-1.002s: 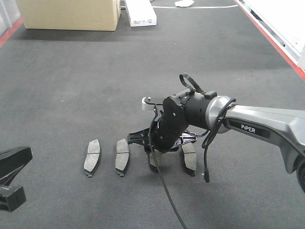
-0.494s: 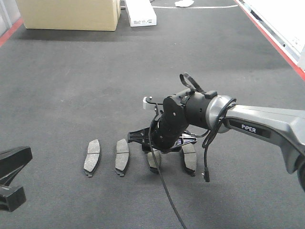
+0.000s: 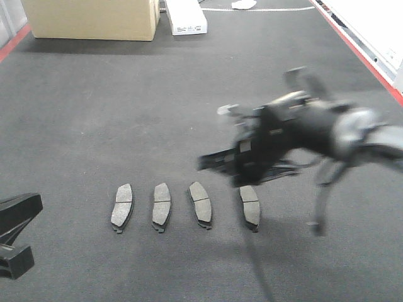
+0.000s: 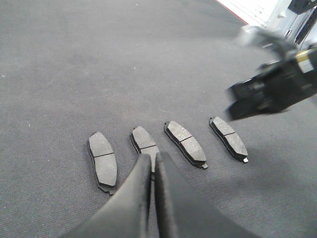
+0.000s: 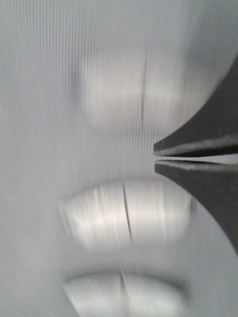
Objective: Move and align brake pads A on conveyor
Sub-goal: 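Lift the open right gripper away from the row of pads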
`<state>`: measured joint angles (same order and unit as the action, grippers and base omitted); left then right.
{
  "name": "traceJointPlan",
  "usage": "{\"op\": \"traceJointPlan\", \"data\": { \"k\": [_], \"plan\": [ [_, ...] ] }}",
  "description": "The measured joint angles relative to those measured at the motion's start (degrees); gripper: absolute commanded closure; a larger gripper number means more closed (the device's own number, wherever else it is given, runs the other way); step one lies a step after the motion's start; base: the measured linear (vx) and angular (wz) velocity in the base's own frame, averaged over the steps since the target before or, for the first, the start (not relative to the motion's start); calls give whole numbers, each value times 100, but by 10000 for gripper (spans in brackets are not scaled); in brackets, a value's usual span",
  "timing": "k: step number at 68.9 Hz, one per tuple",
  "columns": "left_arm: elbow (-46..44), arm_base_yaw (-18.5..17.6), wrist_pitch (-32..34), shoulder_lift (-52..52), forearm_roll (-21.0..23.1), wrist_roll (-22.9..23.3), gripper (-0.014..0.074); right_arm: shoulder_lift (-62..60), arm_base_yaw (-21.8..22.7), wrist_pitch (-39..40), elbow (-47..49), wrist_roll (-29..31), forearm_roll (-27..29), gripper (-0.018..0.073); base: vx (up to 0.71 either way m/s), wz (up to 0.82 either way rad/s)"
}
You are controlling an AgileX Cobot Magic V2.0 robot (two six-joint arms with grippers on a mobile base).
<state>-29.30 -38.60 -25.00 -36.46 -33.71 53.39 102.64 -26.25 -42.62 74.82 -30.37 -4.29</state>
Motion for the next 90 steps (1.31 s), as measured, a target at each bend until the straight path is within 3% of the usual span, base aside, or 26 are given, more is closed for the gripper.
{"op": "traceJointPlan", "data": {
  "k": [9,16,55,75,90],
  "plan": [
    [0,0,0,0,0,0,603,-879,690,76,-745,324,-57,562,0,0],
    [0,0,0,0,0,0,603,-1636,936,412,-1452,619,-105,562,0,0],
    [0,0,0,0,0,0,603,-5663,955,2548,-4835,971,-929,562,0,0],
    [0,0,0,0,0,0,603,-7409,955,2989,-5251,1074,-1049,562,0,0],
    [0,0,0,0,0,0,603,-7808,955,3003,-5258,1083,-1205,562,0,0]
  ]
}}
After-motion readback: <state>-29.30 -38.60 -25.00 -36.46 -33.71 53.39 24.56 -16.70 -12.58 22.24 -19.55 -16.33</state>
